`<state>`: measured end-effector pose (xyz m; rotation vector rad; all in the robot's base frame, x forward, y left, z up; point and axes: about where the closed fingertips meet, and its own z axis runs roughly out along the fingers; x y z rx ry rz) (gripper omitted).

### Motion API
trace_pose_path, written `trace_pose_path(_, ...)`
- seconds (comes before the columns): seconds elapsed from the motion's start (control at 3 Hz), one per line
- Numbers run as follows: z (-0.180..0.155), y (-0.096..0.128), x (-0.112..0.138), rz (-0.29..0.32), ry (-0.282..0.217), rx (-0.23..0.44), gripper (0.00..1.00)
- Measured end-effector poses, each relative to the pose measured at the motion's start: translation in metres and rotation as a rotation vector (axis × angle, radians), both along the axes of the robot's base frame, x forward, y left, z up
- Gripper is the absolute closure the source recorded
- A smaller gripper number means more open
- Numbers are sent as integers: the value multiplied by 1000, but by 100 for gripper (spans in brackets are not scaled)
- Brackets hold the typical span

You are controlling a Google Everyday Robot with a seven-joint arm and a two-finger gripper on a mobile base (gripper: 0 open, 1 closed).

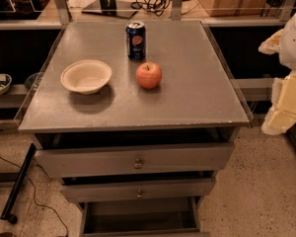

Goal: Close bottom drawer

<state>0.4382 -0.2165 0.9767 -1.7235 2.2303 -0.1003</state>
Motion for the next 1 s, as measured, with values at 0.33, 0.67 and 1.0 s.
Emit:
trace_pose_path(0.33,0,0,0,0,0,0,3)
trace_pose_path(0.67,0,0,0,0,0,0,26)
trace_pose_path(1.0,0,0,0,0,0,0,50)
